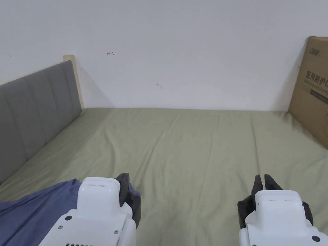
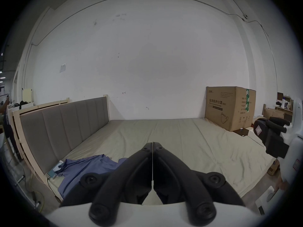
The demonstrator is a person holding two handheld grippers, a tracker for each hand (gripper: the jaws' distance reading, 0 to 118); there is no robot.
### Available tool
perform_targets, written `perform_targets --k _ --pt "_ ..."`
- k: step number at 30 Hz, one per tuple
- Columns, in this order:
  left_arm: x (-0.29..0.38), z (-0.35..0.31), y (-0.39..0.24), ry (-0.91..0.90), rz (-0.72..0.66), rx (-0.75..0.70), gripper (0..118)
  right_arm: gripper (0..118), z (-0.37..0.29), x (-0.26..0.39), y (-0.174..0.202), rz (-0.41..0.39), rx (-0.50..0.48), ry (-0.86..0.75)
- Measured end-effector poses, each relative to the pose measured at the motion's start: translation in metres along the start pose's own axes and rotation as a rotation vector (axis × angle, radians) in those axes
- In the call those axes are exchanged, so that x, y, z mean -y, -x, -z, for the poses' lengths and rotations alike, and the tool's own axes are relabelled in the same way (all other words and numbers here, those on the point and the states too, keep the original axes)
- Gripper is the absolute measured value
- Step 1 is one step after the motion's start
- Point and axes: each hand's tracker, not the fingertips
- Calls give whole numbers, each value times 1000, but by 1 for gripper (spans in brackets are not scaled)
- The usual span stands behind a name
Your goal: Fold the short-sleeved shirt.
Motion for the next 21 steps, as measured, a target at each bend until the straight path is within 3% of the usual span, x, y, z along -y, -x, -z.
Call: perform_targets --k 2,7,21 --pt "-1 -3 -2 -14 4 -2 0 10 3 -2 -4 31 -76 23" --pt "-3 -5 -3 -59 9 -19 0 0 5 -2 -8 44 -61 7" --pt "-5 -4 21 -33 -25 -55 0 0 12 -8 11 69 -161 39"
